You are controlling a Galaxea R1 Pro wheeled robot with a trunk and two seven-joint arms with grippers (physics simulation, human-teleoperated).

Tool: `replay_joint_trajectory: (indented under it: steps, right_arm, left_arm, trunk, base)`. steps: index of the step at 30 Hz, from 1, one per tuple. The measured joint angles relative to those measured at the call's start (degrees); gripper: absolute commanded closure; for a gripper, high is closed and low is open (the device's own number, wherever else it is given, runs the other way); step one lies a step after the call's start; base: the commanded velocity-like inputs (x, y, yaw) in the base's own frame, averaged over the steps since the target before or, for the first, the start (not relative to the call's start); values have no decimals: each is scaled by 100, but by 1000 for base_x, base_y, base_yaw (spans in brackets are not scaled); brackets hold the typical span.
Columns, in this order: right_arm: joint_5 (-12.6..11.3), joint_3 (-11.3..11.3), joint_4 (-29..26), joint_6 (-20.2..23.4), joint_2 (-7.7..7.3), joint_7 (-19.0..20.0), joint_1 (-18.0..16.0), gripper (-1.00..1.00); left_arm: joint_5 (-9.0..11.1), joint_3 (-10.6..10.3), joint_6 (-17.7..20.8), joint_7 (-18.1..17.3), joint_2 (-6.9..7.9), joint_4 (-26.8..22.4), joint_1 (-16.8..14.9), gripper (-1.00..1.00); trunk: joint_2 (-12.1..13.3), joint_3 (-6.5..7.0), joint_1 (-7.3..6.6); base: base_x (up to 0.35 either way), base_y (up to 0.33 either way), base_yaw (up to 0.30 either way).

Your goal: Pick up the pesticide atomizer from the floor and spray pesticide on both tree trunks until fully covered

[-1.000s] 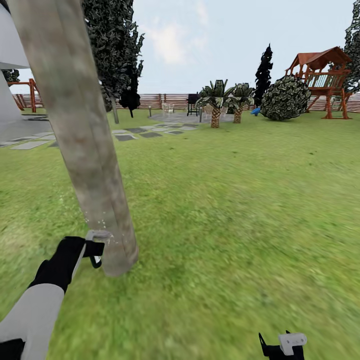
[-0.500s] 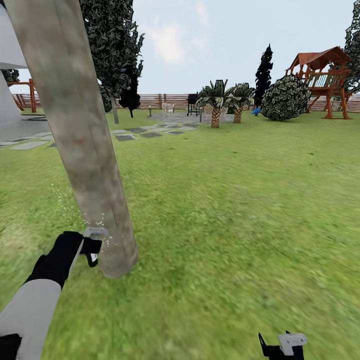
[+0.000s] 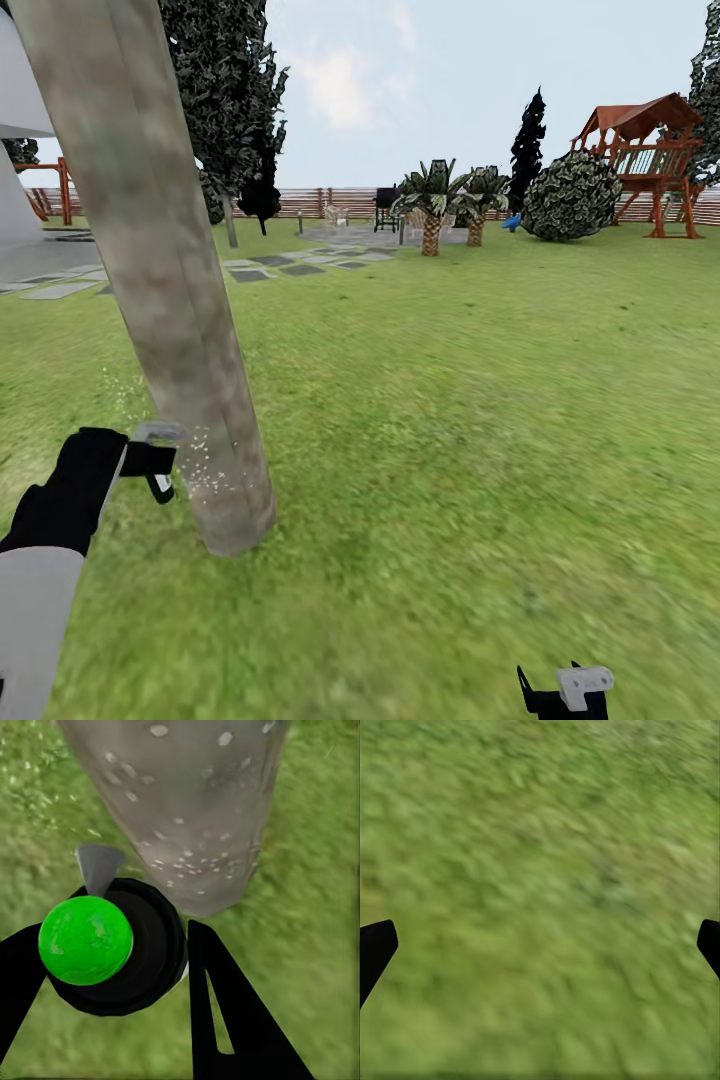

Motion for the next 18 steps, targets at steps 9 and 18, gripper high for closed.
replay_joint_trajectory:
  steps: [9, 18]
  right_arm:
    - [-1, -1, -6, 0, 0, 0, 0, -100]
    - [0, -6, -2, 0, 0, -9, 0, -100]
  left_arm:
    - [4, -7, 144, -86, 400, -106, 64, 100]
    - [-9, 12, 151, -78, 391, -218, 19, 100]
  trunk:
    - [0, 0, 0]
    - [0, 0, 0]
  base:
    - [0, 0, 0]
    - [177, -131, 3]
